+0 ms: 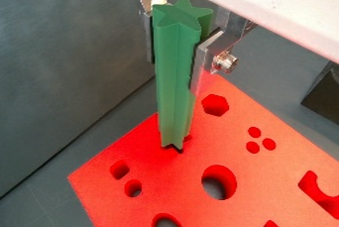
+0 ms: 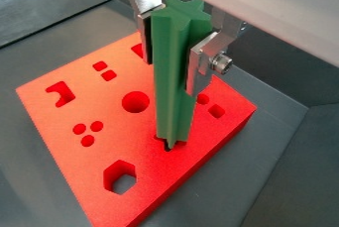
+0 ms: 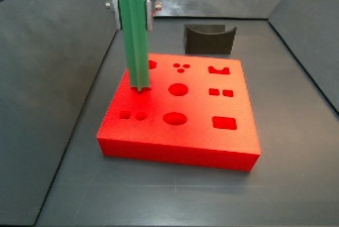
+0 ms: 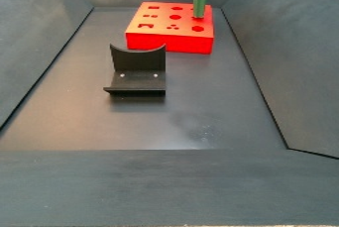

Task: Pick up the star object. Move up. Move to above the board. Insert the star object.
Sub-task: Insert the star object.

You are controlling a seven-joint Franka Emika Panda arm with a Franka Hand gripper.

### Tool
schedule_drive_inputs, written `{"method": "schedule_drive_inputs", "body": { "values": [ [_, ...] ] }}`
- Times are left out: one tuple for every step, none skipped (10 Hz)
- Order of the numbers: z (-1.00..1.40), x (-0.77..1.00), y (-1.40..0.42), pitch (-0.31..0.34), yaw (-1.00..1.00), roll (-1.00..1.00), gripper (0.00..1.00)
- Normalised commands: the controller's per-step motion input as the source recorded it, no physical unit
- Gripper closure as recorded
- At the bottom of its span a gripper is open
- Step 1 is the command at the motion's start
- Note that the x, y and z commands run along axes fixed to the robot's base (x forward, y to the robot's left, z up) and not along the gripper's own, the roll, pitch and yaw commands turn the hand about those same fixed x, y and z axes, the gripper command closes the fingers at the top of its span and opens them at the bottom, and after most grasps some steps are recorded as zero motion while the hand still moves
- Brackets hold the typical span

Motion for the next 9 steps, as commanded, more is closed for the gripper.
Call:
{"method": "schedule_drive_inputs", "body": {
  "values": [
    [-0.04,0.12,0.00,0.063,0.00,0.05,1.00],
    [-0.07,0.14,0.00,0.060,0.00,0.05,1.00],
    [-0.08,0.13,0.00,0.054,0.00,0.03,1.00],
    [-0.11,0.15,0.00,0.051,0.00,0.04,1.00],
    [-0.13,0.18,0.00,0.059,0.00,0.05,1.00],
    [-0.13,0.13,0.00,0.054,0.00,0.03,1.00],
    [-0.15,0.04,0.00,0.056,0.00,0.02,1.00],
    [-0.17,0.00,0.00,0.027,0.00,0.00,1.00],
    [-0.17,-0.01,0.00,0.013,0.00,0.00,1.00]
  ]
}}
